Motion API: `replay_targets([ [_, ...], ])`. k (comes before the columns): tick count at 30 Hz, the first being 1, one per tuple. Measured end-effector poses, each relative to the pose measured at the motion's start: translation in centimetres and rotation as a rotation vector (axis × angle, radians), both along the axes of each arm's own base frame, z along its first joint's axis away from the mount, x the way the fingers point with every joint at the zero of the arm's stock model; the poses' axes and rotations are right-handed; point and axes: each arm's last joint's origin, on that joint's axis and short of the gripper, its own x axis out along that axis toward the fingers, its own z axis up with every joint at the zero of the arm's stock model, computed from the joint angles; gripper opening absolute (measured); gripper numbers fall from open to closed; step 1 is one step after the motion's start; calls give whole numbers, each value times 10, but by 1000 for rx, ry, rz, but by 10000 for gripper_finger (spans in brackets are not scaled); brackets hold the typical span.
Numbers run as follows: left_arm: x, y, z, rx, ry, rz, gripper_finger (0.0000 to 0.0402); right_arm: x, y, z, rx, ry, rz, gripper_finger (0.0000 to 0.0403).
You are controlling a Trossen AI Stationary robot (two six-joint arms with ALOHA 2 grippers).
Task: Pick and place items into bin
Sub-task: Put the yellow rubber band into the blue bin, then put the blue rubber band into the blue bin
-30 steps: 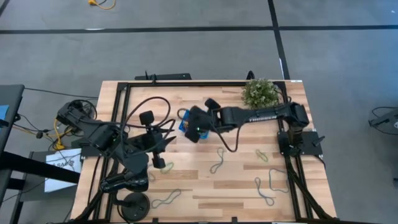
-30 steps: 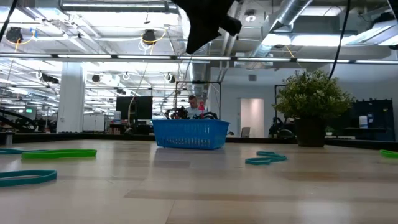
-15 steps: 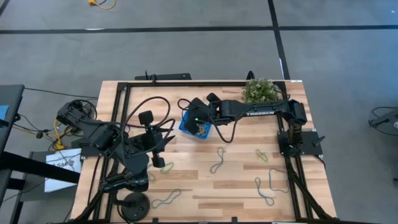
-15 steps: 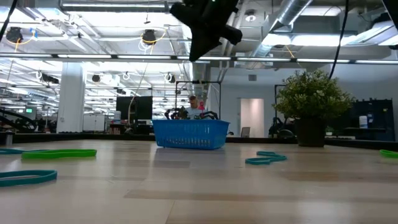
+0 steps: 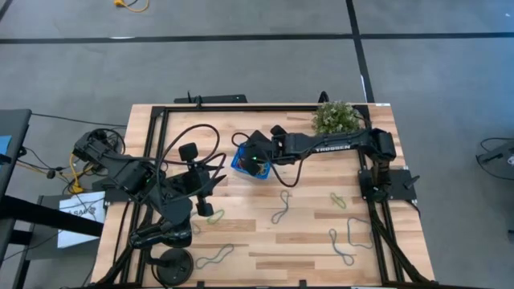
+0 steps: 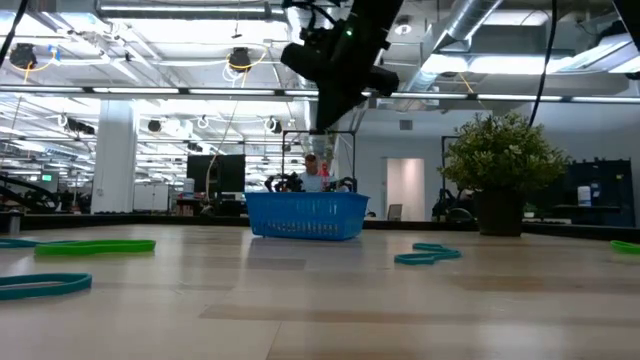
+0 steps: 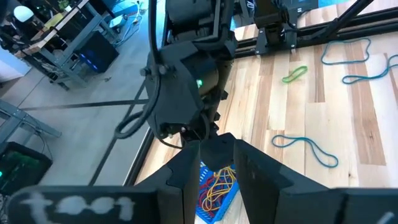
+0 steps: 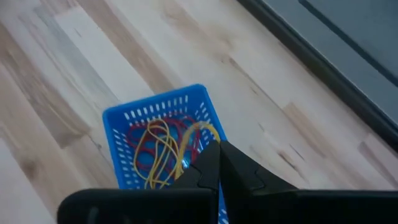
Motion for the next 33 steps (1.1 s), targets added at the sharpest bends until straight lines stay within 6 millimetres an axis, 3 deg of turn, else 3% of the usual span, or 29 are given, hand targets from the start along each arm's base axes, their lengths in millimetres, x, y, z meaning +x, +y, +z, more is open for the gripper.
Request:
replay_targets([
  [6,0,0,0,0,0,1,88,-2,-3,-12,20,-7,-30,16],
  [13,0,0,0,-3,-2,2,88,-3,-11,-18,62,4,-31,83],
  [19,0,-1,-1,-22,16,-21,88,-1,-2,-17,43,0,20,136],
  [26,0,-3,-8,-166,69,-40,88,4,45,-1,38,18,294,150],
  [33,-2,-3,-21,-250,148,42,88,-11,115,39,142,73,524,128],
])
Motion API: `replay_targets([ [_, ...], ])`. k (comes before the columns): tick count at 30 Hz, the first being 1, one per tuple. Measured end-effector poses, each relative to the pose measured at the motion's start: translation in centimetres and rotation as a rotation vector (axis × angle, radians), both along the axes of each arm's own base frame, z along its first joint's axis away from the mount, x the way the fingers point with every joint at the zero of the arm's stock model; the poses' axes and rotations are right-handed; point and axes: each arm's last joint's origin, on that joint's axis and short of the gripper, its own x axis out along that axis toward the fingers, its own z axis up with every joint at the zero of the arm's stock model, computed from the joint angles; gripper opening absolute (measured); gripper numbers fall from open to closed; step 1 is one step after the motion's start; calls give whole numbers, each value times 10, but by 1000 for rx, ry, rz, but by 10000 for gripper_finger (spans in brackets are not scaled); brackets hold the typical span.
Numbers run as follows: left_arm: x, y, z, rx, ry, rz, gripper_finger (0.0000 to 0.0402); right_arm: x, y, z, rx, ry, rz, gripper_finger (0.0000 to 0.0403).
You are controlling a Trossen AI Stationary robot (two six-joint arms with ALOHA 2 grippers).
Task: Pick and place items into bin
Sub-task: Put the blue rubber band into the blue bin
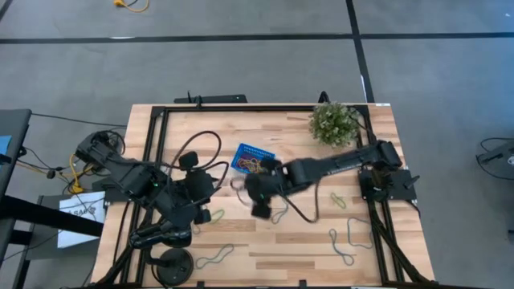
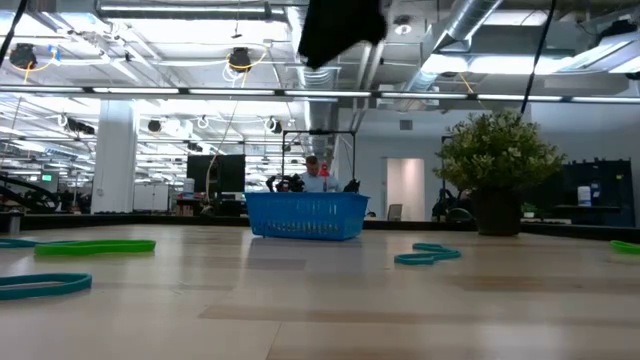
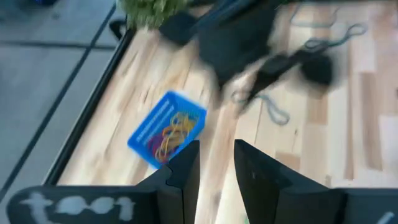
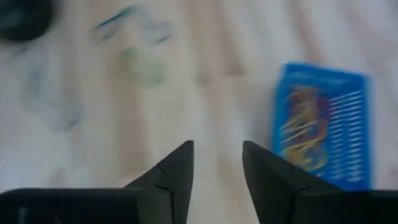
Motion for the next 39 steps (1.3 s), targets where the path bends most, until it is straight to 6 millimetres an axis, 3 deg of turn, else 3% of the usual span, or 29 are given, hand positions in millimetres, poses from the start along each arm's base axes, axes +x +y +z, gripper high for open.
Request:
replay_targets([
  [9,9,-11,-45,-17,348,135,88,-47,92,37,-5,-7,67,124],
  [15,32,-30,-82,40,507,106,88,-84,130,49,-117,-51,27,125],
  [20,41,-28,-91,91,554,81,88,-108,151,51,-136,-71,-9,123],
  [27,37,18,-59,21,465,162,88,-127,167,51,-123,-89,-29,123],
  [32,40,57,-49,-21,469,220,88,-129,170,51,-118,-108,-45,123],
  [35,50,75,-55,-122,510,167,88,-130,171,51,-108,-124,-73,123],
  [39,67,92,-87,-272,481,21,88,-130,171,52,-107,-132,-82,123],
])
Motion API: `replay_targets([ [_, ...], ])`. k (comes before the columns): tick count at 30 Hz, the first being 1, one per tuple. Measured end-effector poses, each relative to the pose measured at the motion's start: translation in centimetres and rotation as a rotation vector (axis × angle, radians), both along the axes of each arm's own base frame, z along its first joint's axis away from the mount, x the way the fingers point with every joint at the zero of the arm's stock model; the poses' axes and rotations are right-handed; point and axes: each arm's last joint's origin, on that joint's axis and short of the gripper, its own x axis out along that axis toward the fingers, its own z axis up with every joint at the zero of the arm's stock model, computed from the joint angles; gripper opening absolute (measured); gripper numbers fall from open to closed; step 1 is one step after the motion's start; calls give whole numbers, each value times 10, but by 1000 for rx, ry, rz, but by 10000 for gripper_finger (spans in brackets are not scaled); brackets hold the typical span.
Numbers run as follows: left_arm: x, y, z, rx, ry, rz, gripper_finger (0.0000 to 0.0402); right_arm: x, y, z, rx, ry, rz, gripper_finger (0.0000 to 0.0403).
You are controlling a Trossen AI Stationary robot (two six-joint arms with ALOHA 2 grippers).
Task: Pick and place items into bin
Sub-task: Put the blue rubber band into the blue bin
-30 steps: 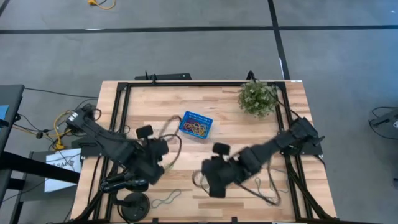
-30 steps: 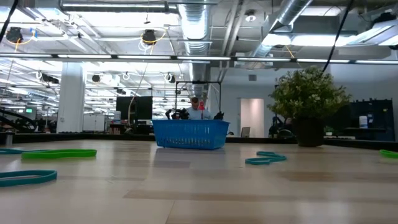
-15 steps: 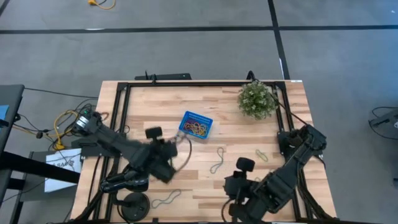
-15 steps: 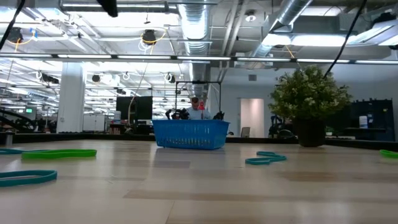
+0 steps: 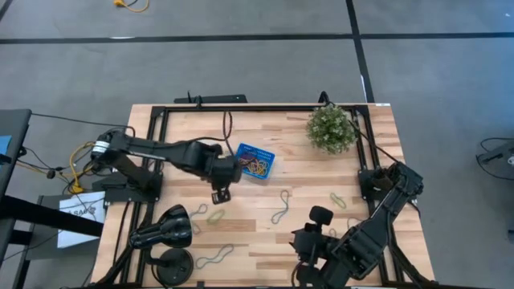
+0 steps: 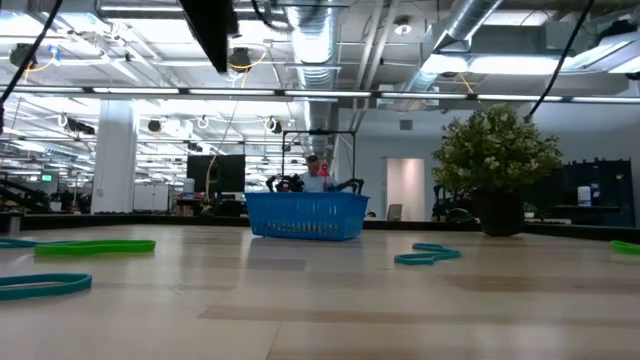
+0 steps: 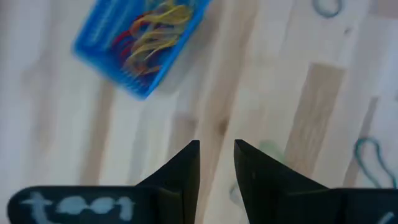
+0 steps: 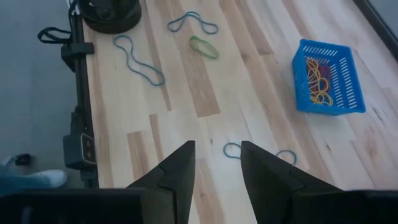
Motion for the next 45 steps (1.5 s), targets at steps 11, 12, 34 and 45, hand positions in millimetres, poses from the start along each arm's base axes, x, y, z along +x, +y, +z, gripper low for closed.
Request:
replay_targets([
  [11,-38,41,-98,-172,310,2,88,0,-1,1,-19,-32,-26,123],
  [12,-38,45,-104,-208,269,-10,88,0,-1,1,-30,-37,-24,123],
  [34,-78,23,-179,-312,317,-19,88,2,-14,-1,-111,29,-34,123],
  [45,-73,-3,-177,-248,258,-35,88,11,-29,-2,-138,59,-77,123],
])
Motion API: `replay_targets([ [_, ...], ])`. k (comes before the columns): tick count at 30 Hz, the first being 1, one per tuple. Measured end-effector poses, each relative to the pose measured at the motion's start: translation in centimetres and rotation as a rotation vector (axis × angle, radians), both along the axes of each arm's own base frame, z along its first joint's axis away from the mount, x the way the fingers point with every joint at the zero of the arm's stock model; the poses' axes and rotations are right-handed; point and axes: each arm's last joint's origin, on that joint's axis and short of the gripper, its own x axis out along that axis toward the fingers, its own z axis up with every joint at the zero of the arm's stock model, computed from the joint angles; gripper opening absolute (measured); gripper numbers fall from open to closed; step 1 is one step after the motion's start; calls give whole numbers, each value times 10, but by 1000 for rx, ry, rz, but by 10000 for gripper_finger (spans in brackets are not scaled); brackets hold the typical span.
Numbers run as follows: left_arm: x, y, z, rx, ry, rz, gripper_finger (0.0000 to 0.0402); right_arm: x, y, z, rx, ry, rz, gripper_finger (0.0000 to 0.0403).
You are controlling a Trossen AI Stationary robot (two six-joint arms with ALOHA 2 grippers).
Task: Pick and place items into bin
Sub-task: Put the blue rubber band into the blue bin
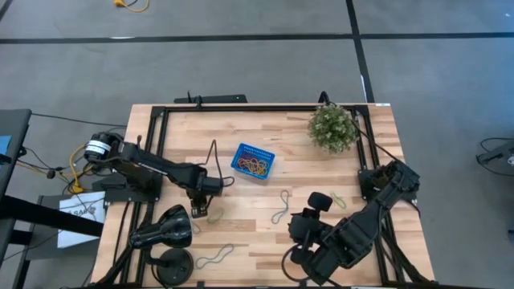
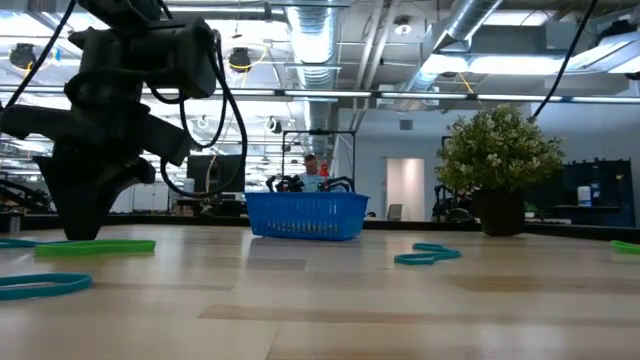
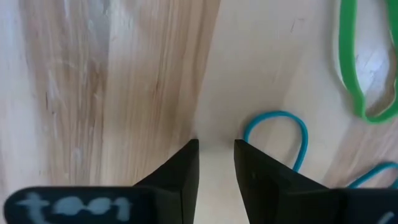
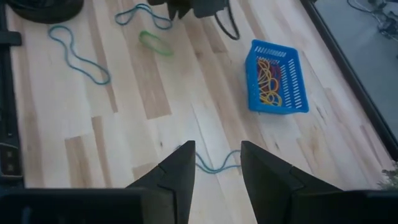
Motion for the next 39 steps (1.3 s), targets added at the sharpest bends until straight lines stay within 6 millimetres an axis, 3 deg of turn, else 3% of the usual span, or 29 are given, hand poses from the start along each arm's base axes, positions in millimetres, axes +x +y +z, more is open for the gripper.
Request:
replay_targets([
  [13,2,-9,1,-8,-28,-12,88,7,-9,0,1,8,-31,123],
  [22,11,-10,20,0,-115,-44,88,8,-10,0,3,9,-33,123],
  [39,2,-25,4,52,-112,-96,88,7,-9,0,6,11,-30,123],
])
